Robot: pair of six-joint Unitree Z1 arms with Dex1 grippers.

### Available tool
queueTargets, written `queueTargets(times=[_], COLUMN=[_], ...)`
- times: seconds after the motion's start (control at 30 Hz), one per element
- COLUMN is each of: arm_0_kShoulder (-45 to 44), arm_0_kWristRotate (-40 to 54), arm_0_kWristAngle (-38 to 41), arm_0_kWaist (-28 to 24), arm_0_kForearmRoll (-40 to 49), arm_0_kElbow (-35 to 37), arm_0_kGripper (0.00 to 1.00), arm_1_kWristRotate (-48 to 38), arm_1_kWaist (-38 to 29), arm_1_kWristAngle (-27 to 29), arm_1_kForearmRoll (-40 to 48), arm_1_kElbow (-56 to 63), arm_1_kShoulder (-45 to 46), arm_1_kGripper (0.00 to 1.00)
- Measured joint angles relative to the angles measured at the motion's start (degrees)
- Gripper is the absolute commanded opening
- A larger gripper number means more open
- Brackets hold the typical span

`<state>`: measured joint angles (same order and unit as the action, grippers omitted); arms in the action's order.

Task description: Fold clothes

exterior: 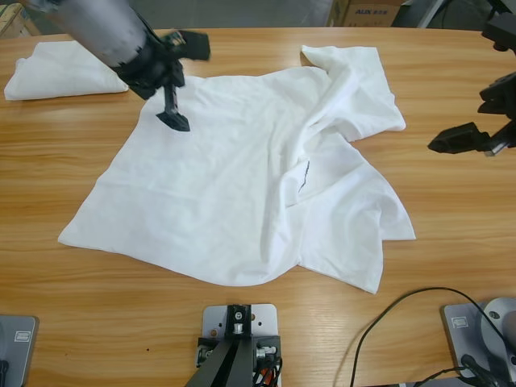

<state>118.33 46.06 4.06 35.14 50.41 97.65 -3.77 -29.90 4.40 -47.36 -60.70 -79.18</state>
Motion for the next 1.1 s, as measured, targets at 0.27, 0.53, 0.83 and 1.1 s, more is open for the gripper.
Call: queueTargets(times=[0.27, 0.53, 0.83, 1.1], arm_0_kShoulder=[6.94, 11.92, 12.83, 14.25], arm_0_kWristRotate=[8.95, 9.68, 6.34, -8.64], arm_0_kWristAngle=[-0.65, -2.06, -3.15, -5.78], arm_0_kWaist=[0.02, -0.04, -6.24, -15.51], arm_0_kForearmRoll=[0.03, 0.18, 1.8, 3.25], arm_0_kElbow=[1.7, 1.83, 3.81, 6.92], arm_0_kGripper=[1.0, 1.0, 1.0, 1.0], arm_1_kWristRotate=[0.0, 0.0, 0.0, 0.0], arm_1_kWaist=[2.95, 3.19, 3.25, 3.26], arm_1_kWristAngle=[-0.58, -0.71, -0.71, -0.72], arm_1_kForearmRoll=[1.15, 1.36, 1.36, 1.36], arm_1_kElbow=[-0.03, -0.04, -0.79, -0.87], arm_1_kShoulder=[-1.59, -3.48, -3.51, -4.5], arm_1_kGripper=[1.0, 1.0, 1.0, 1.0])
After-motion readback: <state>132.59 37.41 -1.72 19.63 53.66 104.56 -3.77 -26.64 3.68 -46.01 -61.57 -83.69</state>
